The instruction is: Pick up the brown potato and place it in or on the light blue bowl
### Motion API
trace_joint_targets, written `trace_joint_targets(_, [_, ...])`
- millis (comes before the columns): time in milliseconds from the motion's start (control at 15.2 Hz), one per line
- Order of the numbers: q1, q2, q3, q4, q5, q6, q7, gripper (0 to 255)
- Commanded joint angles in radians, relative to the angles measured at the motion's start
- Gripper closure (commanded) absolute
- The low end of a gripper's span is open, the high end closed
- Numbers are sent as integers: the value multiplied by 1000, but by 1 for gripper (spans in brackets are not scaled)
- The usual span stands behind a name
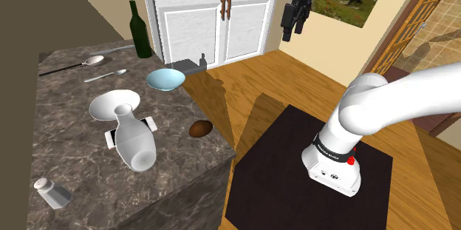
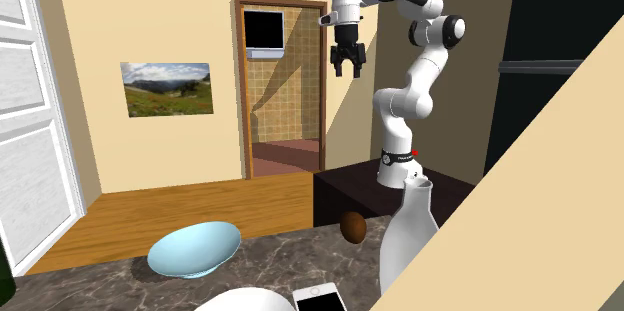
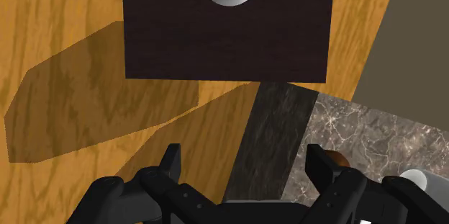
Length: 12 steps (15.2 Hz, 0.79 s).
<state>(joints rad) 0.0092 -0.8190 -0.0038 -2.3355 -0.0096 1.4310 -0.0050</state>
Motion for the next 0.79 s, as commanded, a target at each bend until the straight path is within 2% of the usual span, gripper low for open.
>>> trace_joint_targets(0, [0,0,0,0,0,0,0,0])
trace_joint_targets(396, [72,35,-32,-166,15,252,-148,0])
trace_joint_targets(726, [137,112,-56,-267,37,470,-277,0])
